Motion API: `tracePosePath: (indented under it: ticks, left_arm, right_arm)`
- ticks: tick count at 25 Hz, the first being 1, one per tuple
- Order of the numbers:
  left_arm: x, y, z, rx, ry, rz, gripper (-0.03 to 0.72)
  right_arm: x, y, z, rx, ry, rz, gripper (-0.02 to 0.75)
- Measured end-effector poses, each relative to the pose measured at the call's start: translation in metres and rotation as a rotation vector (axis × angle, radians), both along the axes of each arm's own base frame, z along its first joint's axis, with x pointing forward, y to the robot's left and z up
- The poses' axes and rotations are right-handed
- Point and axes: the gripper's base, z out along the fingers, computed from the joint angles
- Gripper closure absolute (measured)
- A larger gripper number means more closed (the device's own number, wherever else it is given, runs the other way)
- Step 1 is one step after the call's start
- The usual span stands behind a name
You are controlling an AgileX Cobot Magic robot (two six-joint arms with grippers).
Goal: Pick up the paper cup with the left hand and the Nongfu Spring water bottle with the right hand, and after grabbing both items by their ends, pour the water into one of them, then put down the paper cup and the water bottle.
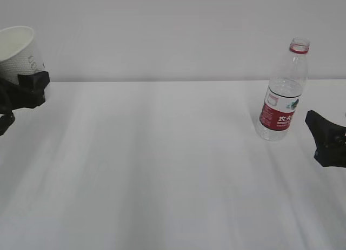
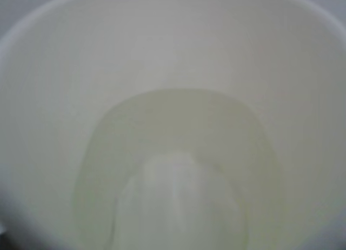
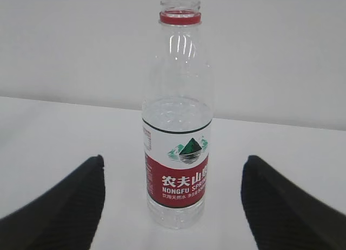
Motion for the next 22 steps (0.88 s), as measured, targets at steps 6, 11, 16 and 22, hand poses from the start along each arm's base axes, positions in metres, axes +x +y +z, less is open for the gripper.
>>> tracePosePath:
  ticks: [6,11,16,22]
  left_arm:
    - [0.001,0.005,-0.001,-0.003,0.009,0.022,0.181]
    - [0.001,0.006,-0.001,-0.002,0.012,0.024,0.181]
    - [0.004,0.005,-0.016,0.004,0.057,0.024,0.182]
    - [0.008,0.005,-0.037,0.004,0.076,0.023,0.182]
  right_arm:
    - [0.000,0.000,0.000,0.000,0.000,0.000,0.148]
    - [0.000,0.000,0.000,0.000,0.000,0.000,0.148]
    - [0.000,0.000,0.000,0.000,0.000,0.000,0.148]
    - [0.000,0.000,0.000,0.000,0.000,0.000,0.148]
